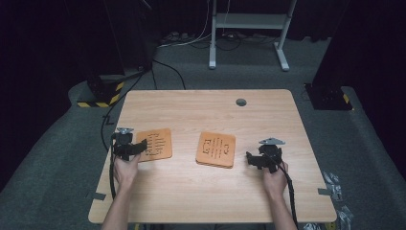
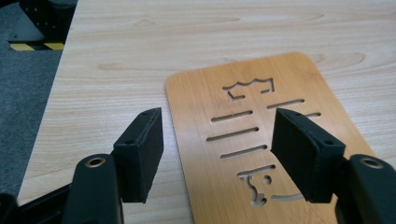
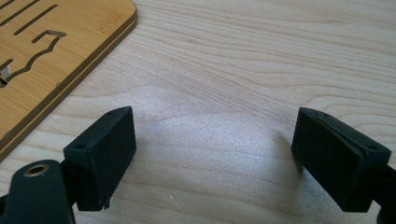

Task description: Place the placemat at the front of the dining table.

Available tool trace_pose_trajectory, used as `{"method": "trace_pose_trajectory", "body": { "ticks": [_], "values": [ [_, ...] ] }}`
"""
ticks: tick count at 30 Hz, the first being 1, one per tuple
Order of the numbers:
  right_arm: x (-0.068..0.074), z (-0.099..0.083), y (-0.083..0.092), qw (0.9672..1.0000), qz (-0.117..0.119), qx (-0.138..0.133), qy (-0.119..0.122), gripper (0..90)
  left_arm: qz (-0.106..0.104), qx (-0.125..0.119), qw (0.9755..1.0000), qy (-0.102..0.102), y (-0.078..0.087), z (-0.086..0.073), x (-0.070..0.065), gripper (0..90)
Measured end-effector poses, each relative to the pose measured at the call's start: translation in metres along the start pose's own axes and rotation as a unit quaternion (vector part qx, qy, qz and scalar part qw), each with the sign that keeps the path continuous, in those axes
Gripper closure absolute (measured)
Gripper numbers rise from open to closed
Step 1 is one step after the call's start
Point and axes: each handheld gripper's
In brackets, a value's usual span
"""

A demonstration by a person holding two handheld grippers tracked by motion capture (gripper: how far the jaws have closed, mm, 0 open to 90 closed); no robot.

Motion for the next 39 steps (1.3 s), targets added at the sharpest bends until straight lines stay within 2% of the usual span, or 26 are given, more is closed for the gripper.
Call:
{"method": "trace_pose_trajectory", "body": {
  "ticks": [5,9,19,29,39],
  "values": [
    [0.0,0.0,0.0,1.0,0.0,0.0,0.001,13.6,-0.005,-0.006,1.0,0.0,0.004,0.0,0.0,31.7],
    [0.0,0.0,0.0,1.0,0.0,0.0,0.001,13.5,-0.022,-0.018,0.9996,0.0,0.01,0.0,-0.004,30.9],
    [0.0,0.0,0.0,1.0,0.0,0.0,0.001,13.5,-0.042,-0.037,0.9983,-0.018,0.025,0.001,-0.016,30.0],
    [0.0,0.0,0.0,1.0,0.0,0.0,0.001,13.6,-0.067,-0.054,0.9956,-0.038,0.036,0.0,-0.034,30.2],
    [0.0,0.0,0.0,1.0,0.0,0.0,0.001,13.6,-0.083,-0.066,0.9929,-0.054,0.045,-0.001,-0.044,31.0]
  ]
}}
Point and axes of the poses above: each handheld gripper's, and its own axes: y roughly backward along the jaws, z roughly out of its top, x roughly to its left, and after that the axes turned 3 degrees about -z, right-handed
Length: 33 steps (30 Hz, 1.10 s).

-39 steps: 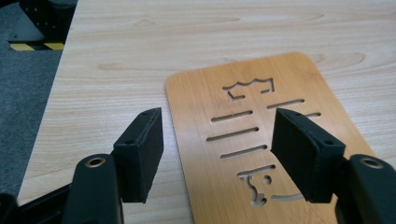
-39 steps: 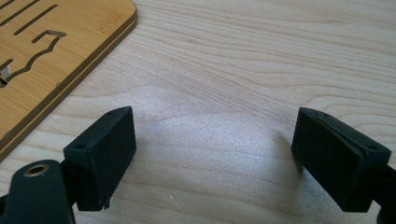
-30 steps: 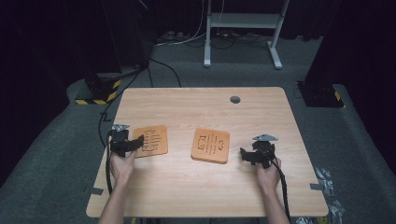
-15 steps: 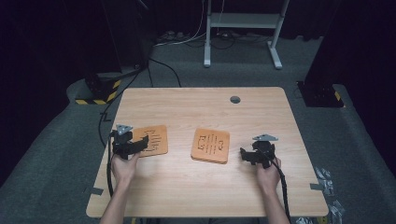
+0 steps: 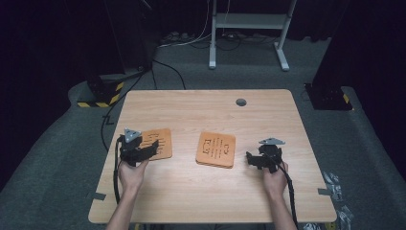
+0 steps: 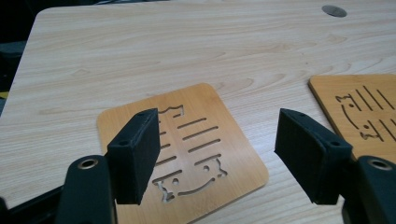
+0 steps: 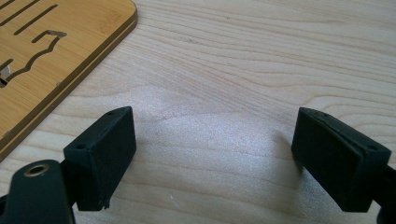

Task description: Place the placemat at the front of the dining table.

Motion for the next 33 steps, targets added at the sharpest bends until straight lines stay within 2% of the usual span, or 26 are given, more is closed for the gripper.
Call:
{"method": "trace_pose_trajectory", "body": {
  "ticks": [5,7,25,33],
  "values": [
    [0.0,0.0,0.0,1.0,0.0,0.0,0.0,13.6,-0.004,0.002,1.0,0.005,0.0,0.0,-0.005,31.1],
    [0.0,0.0,0.0,1.0,0.0,0.0,0.0,13.6,-0.008,0.002,1.0,-0.002,0.001,0.0,-0.006,31.1],
    [0.0,0.0,0.0,1.0,0.0,0.0,0.0,13.6,-0.029,-0.01,0.9995,-0.005,0.004,-0.006,-0.021,31.9],
    [0.0,0.0,0.0,1.0,0.0,0.0,0.0,13.5,-0.04,-0.008,0.9991,-0.014,0.005,-0.01,-0.031,32.1]
  ]
}}
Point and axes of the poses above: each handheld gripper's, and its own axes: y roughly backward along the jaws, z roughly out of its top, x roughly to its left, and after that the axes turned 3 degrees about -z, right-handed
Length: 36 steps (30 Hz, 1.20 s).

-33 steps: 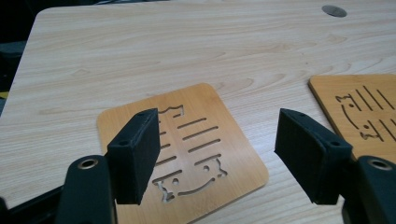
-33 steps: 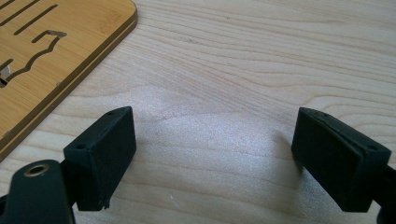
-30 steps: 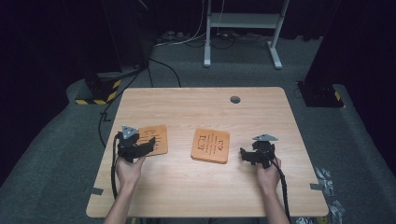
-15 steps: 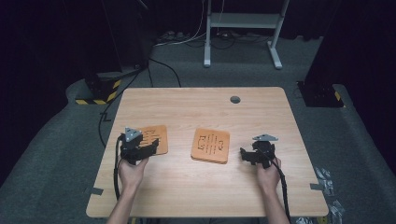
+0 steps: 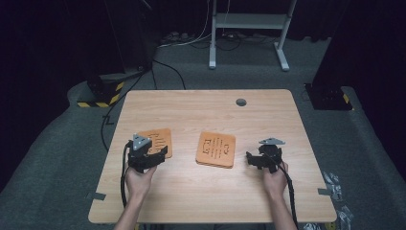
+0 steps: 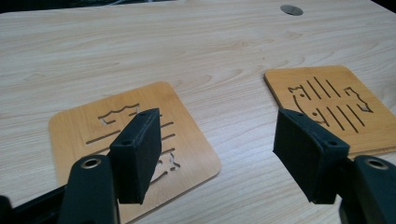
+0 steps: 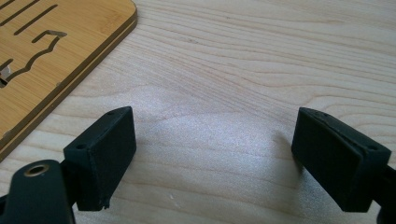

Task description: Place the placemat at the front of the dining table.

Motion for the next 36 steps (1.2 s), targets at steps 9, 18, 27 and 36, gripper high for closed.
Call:
{"method": "trace_pose_trajectory", "body": {
  "ticks": [9,18,27,36],
  "values": [
    [0.0,0.0,0.0,1.0,0.0,0.0,0.0,13.5,-0.011,0.003,0.9999,-0.013,-0.005,-0.006,-0.013,32.3],
    [0.0,0.0,0.0,1.0,0.0,0.0,-0.001,13.5,-0.023,0.016,0.9988,-0.041,-0.012,-0.016,-0.027,32.2],
    [0.0,0.0,0.0,1.0,0.0,0.0,0.0,13.6,-0.024,0.031,0.9969,-0.068,-0.02,-0.026,-0.04,32.2],
    [0.0,0.0,0.0,1.0,0.0,0.0,0.0,13.6,-0.021,0.059,0.9932,-0.098,-0.032,-0.041,-0.054,32.2]
  ]
}}
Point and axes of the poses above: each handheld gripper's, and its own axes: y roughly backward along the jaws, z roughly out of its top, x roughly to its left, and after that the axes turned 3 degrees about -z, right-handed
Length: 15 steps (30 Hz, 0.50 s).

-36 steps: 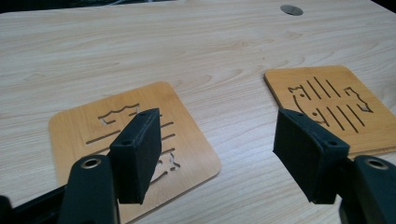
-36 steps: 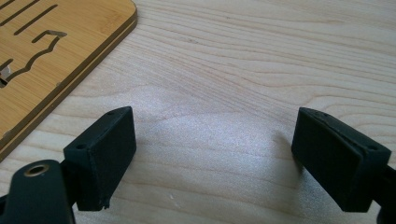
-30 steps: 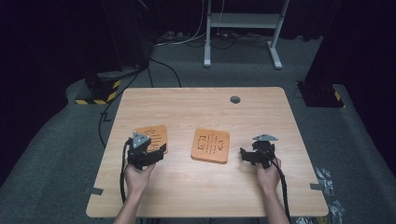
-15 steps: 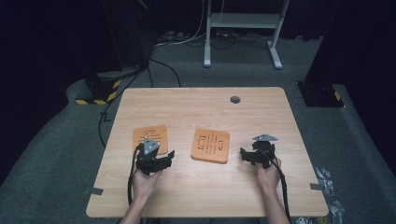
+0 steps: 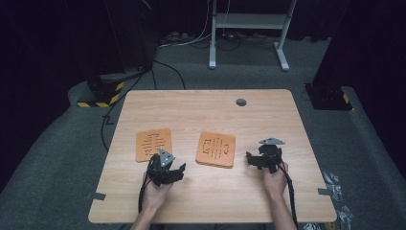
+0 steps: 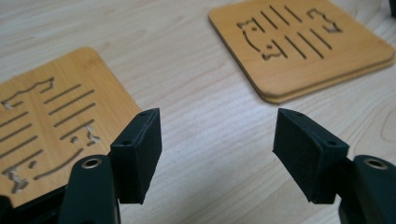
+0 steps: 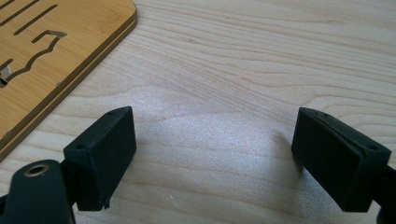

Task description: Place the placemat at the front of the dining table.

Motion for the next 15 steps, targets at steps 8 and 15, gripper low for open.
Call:
{"method": "trace_pose_trajectory", "body": {
  "ticks": [8,15],
  "values": [
    [0.0,0.0,0.0,1.0,0.0,0.0,0.0,13.6,-0.008,0.015,0.9998,-0.002,-0.011,-0.008,-0.01,32.4],
    [0.0,0.0,0.0,1.0,0.0,0.0,0.0,13.6,-0.014,0.023,0.9996,-0.011,-0.017,-0.008,-0.016,32.2]
  ]
}}
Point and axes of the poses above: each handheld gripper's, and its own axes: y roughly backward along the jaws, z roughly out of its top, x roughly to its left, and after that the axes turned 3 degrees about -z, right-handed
